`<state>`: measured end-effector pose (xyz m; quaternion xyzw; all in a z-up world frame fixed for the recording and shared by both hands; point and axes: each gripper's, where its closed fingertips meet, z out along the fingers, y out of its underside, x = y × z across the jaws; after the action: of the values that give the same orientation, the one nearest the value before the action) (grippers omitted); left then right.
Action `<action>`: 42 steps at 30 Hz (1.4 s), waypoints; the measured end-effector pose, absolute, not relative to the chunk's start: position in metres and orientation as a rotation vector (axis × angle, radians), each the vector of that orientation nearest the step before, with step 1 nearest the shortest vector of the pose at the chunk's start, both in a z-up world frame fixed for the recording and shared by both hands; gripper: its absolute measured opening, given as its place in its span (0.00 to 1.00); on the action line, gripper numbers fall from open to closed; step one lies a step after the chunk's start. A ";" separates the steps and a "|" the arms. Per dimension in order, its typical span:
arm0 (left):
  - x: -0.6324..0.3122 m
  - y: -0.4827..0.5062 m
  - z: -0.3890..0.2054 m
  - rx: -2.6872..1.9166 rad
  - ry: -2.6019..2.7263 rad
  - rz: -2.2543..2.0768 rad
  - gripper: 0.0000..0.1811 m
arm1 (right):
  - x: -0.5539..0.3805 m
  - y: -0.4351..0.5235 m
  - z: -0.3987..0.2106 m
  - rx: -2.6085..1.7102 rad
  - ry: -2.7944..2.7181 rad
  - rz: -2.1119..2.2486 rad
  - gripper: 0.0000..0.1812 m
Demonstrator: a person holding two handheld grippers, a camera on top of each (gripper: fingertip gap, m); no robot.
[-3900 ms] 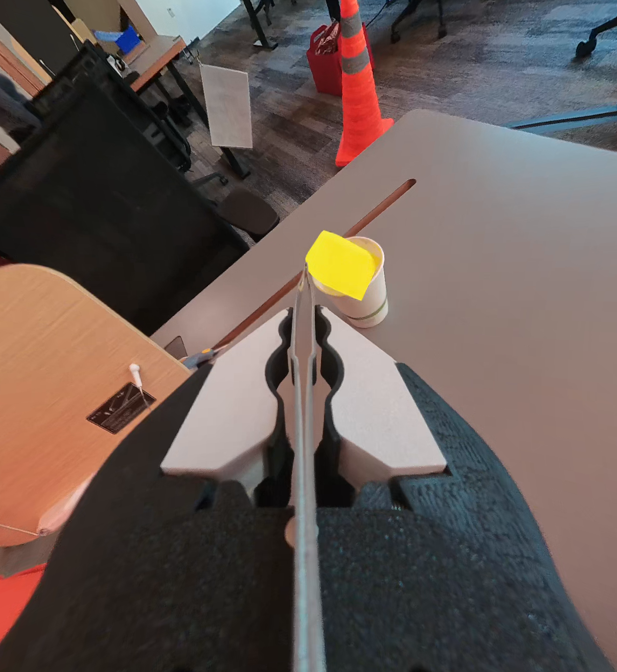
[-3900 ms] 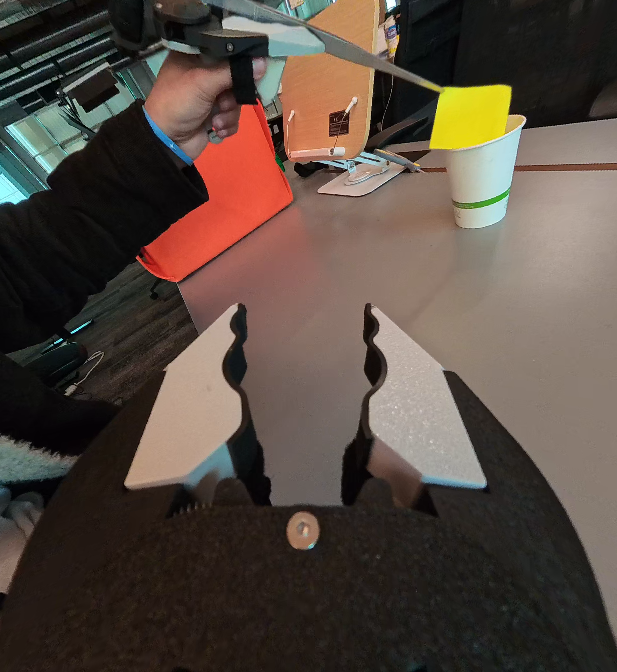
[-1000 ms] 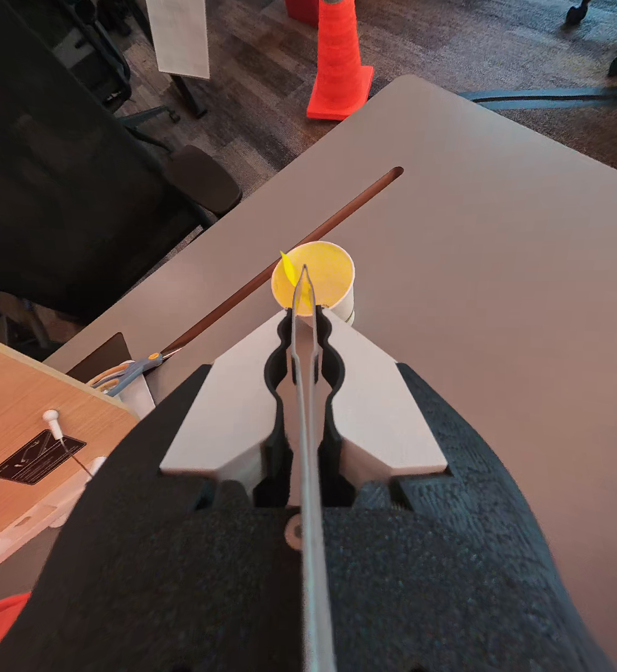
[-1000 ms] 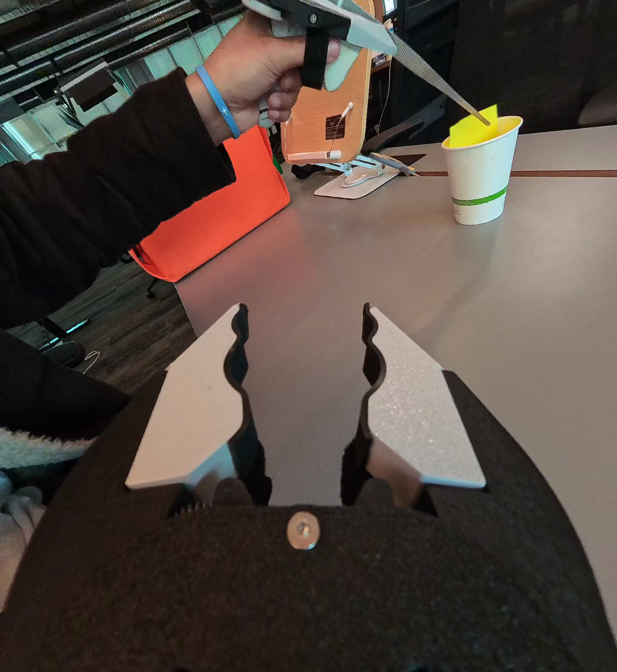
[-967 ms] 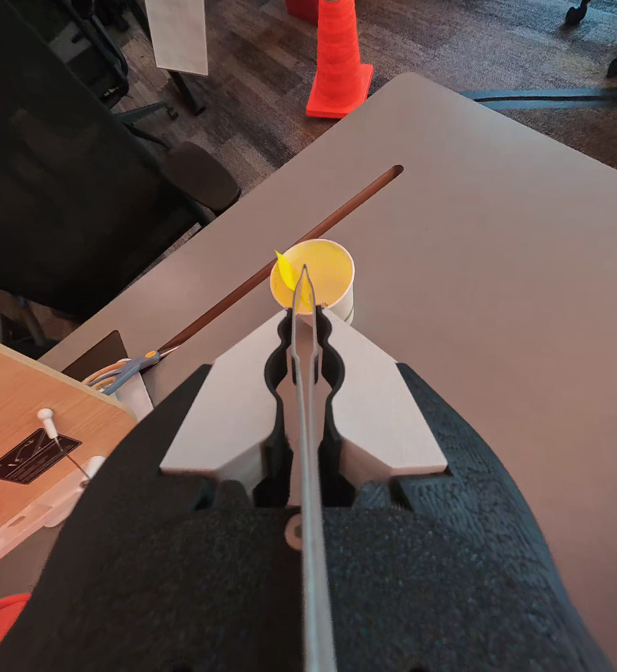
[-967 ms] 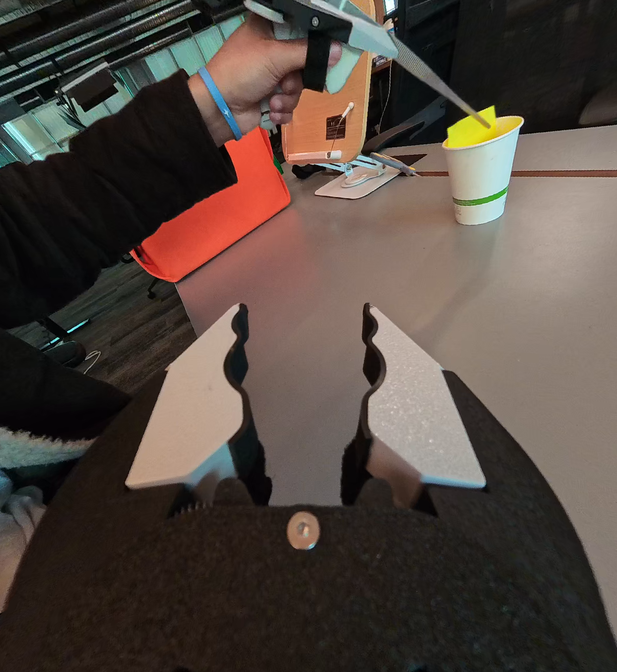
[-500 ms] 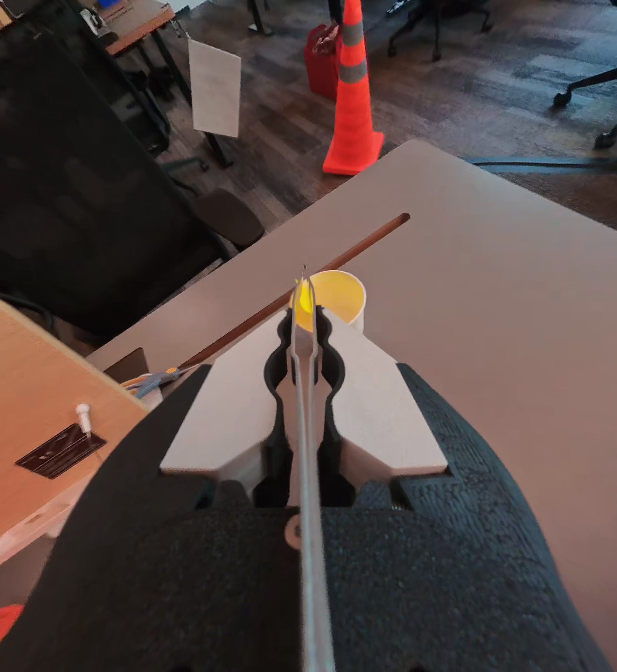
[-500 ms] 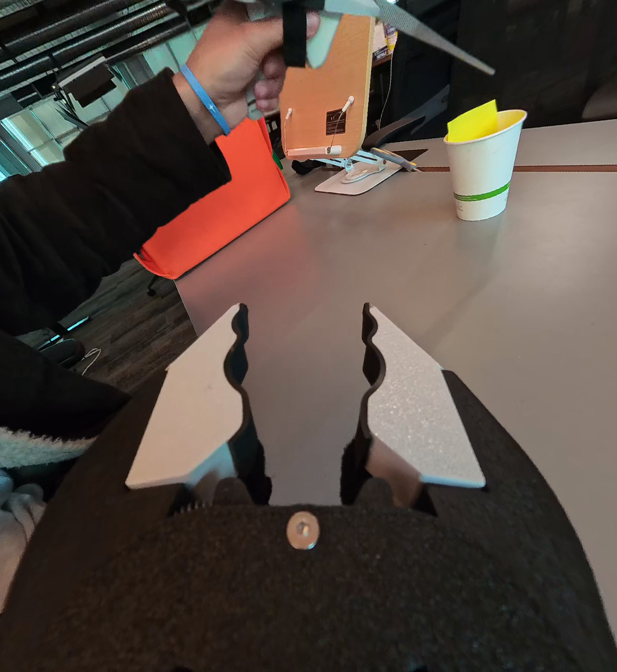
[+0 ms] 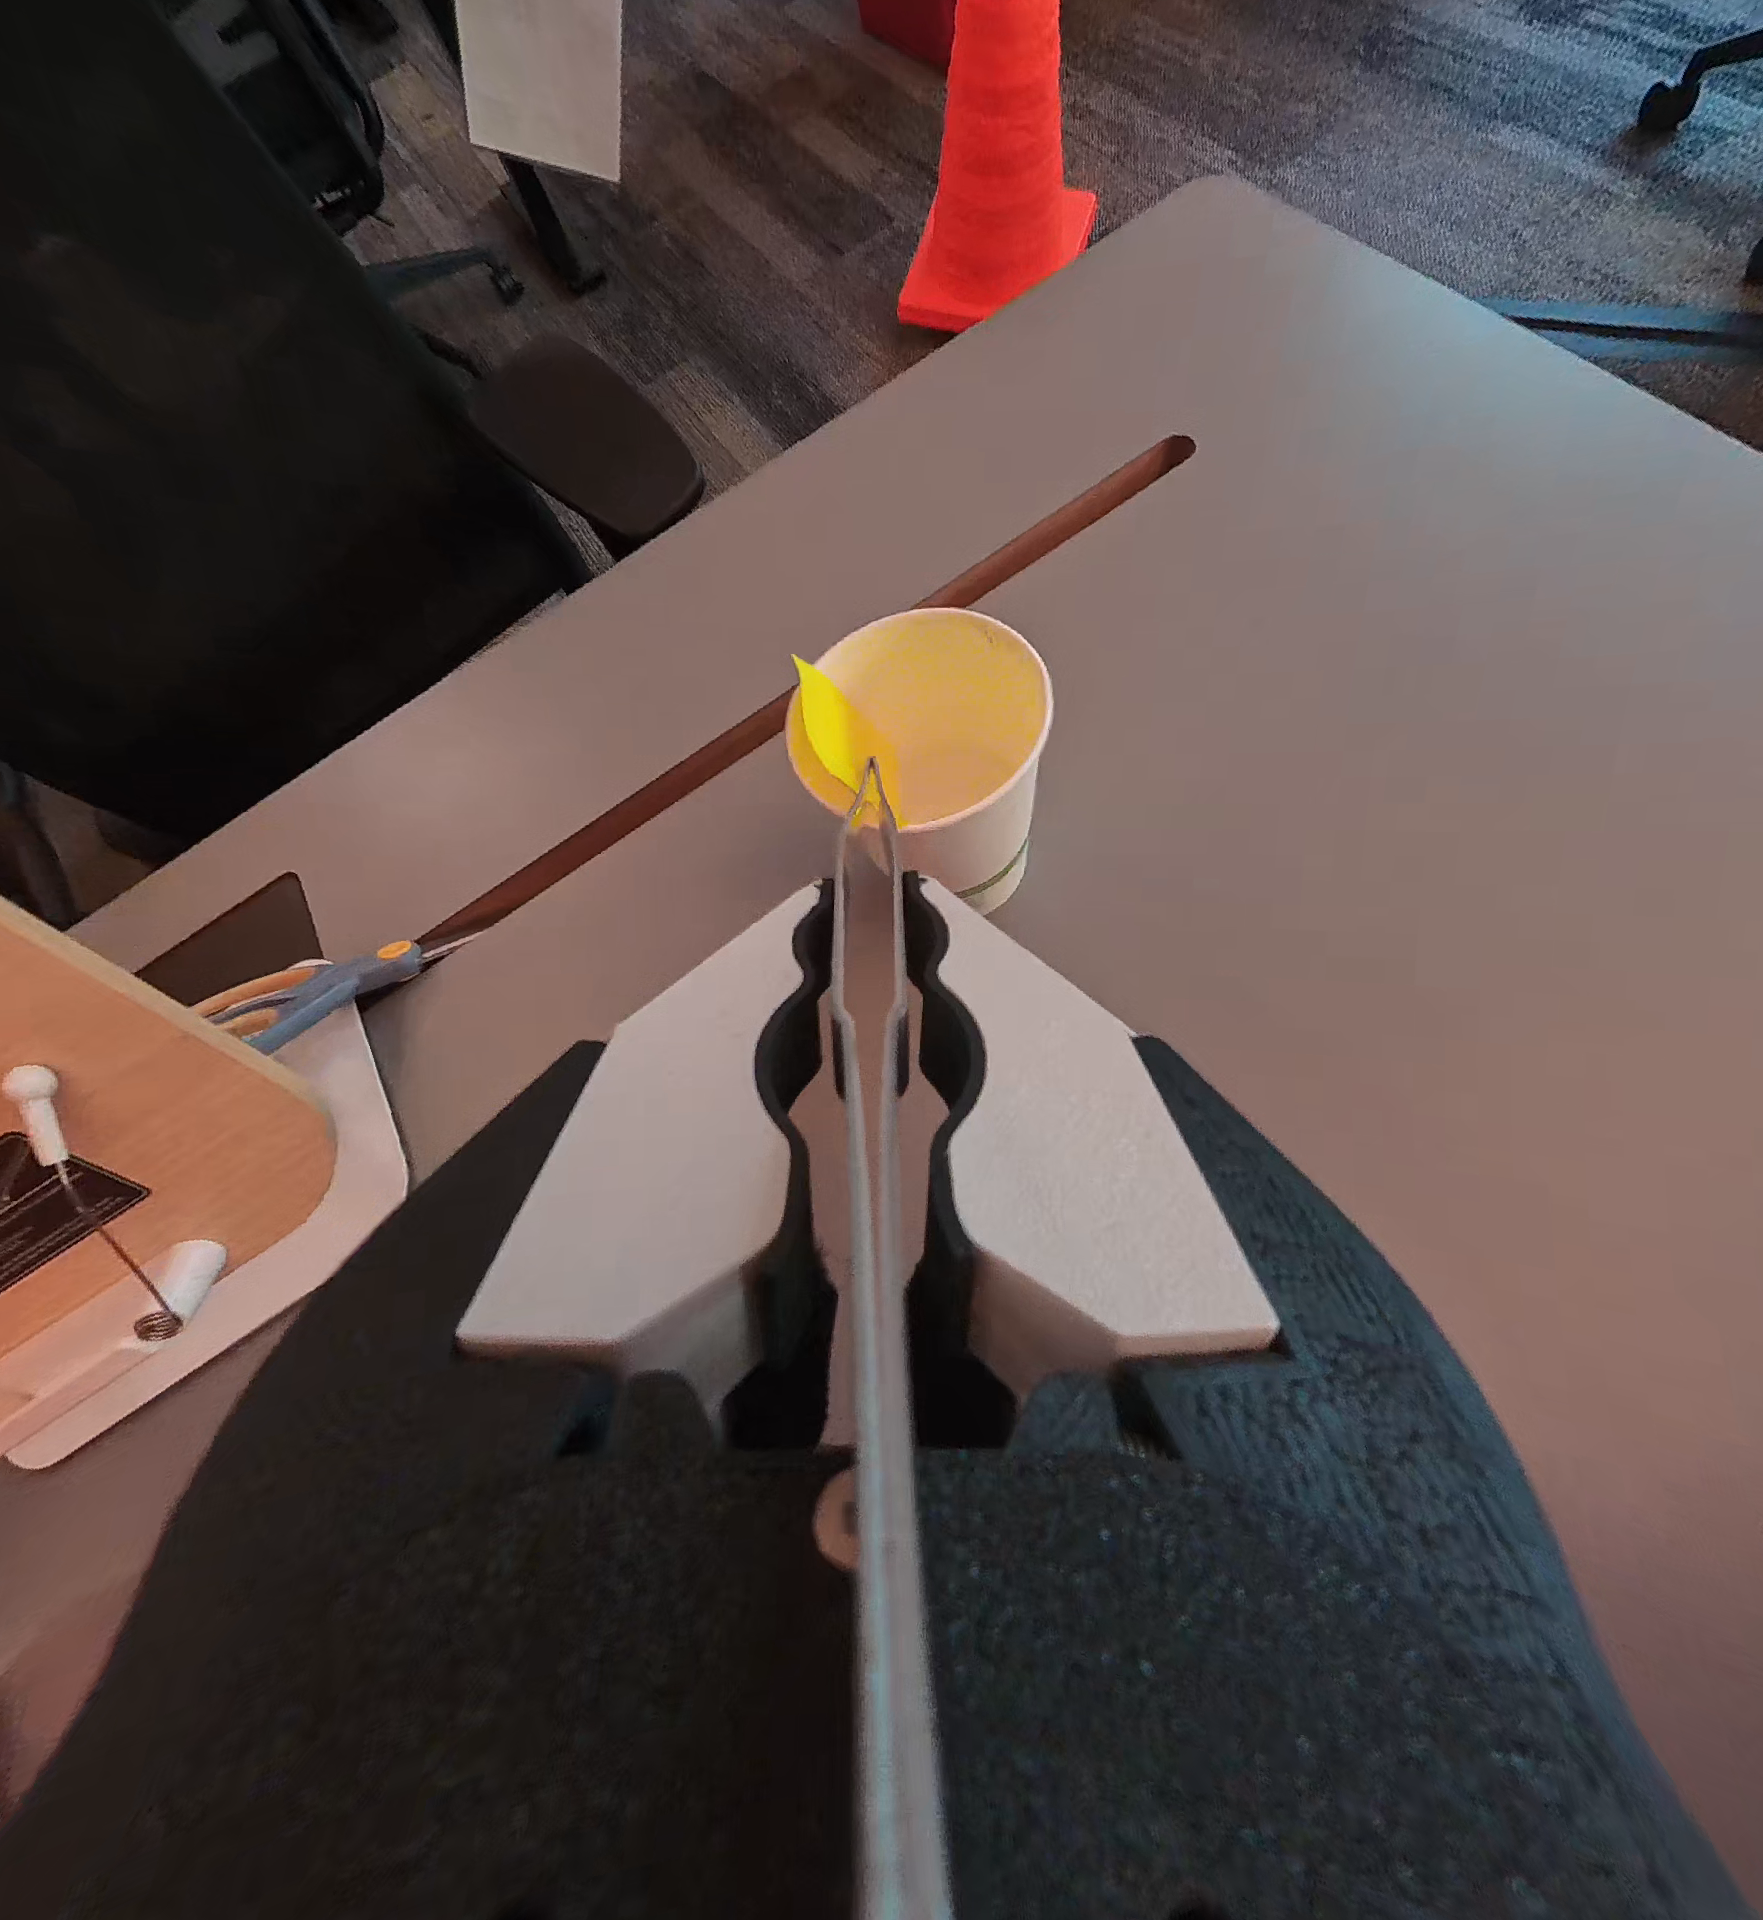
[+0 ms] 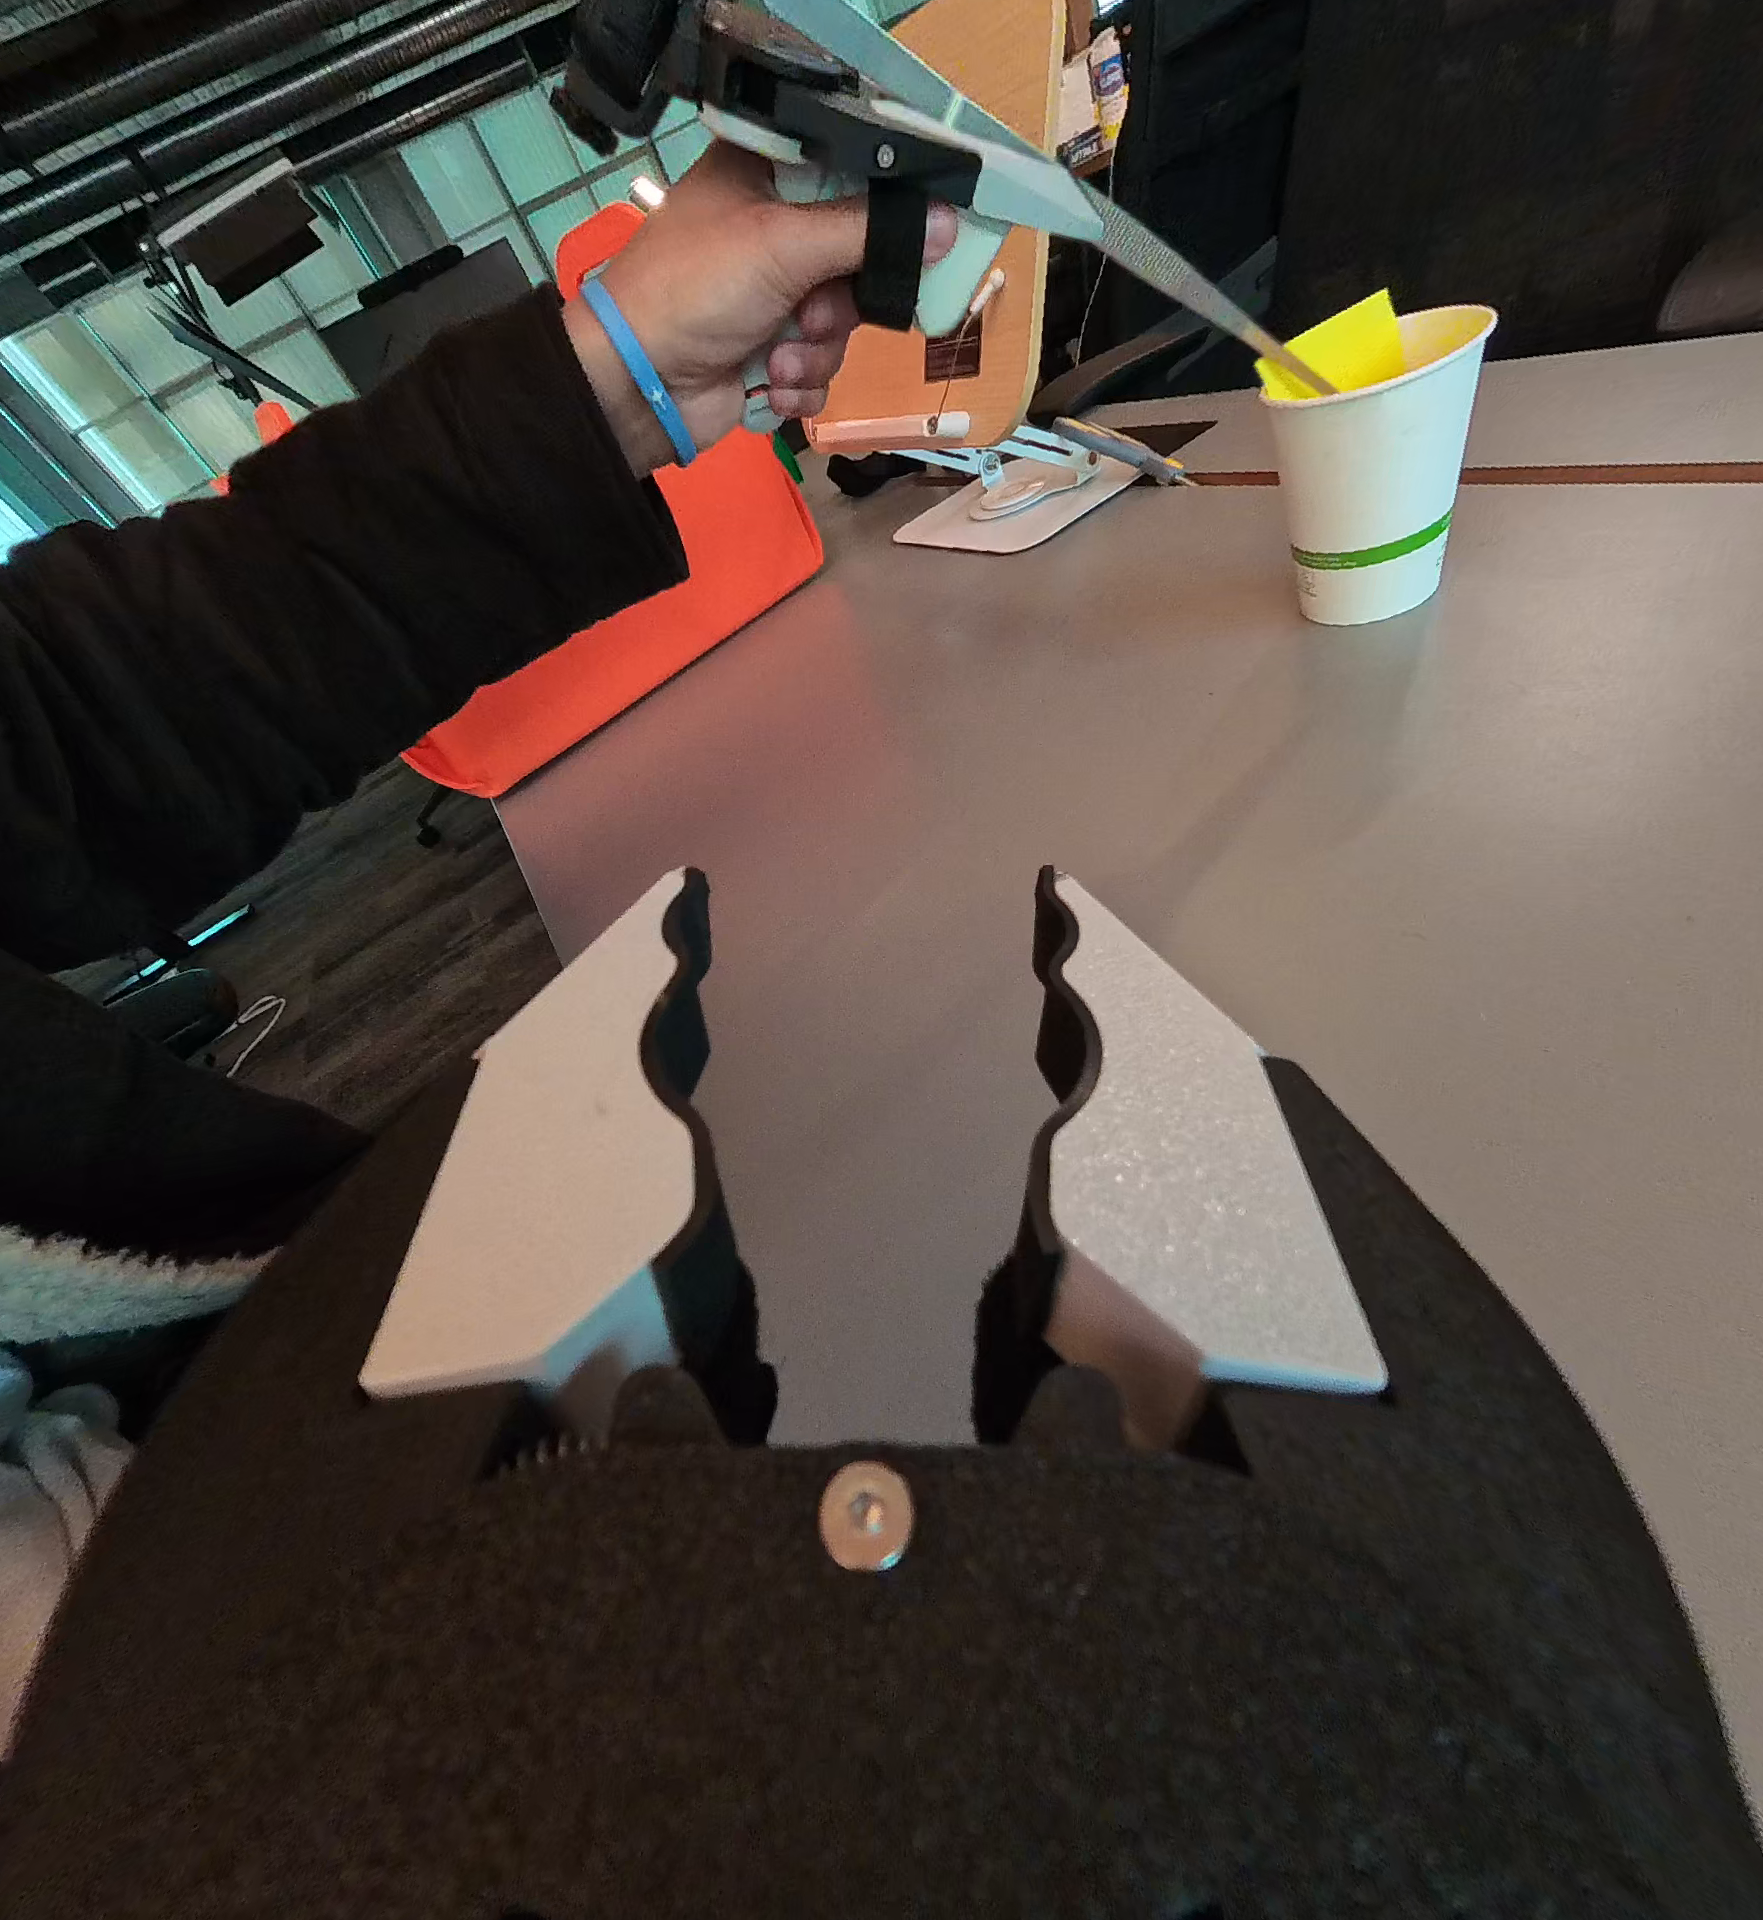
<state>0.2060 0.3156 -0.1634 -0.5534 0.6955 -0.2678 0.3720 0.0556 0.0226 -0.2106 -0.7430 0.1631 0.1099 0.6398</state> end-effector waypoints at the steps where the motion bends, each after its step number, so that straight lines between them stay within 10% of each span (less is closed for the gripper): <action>1: 0.205 0.313 -0.161 -1.410 1.780 -0.701 0.06 | 0.056 0.023 -0.211 -1.695 0.372 0.252 0.34; 42: 0.215 0.290 -0.149 -1.319 1.785 -0.763 0.07 | 0.055 0.022 -0.211 -1.703 0.366 0.256 0.34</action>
<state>0.2147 0.2902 -0.1488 -0.5183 0.7012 -0.2997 0.3870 0.0545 0.0225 -0.2109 -0.7455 0.1604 0.1121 0.6371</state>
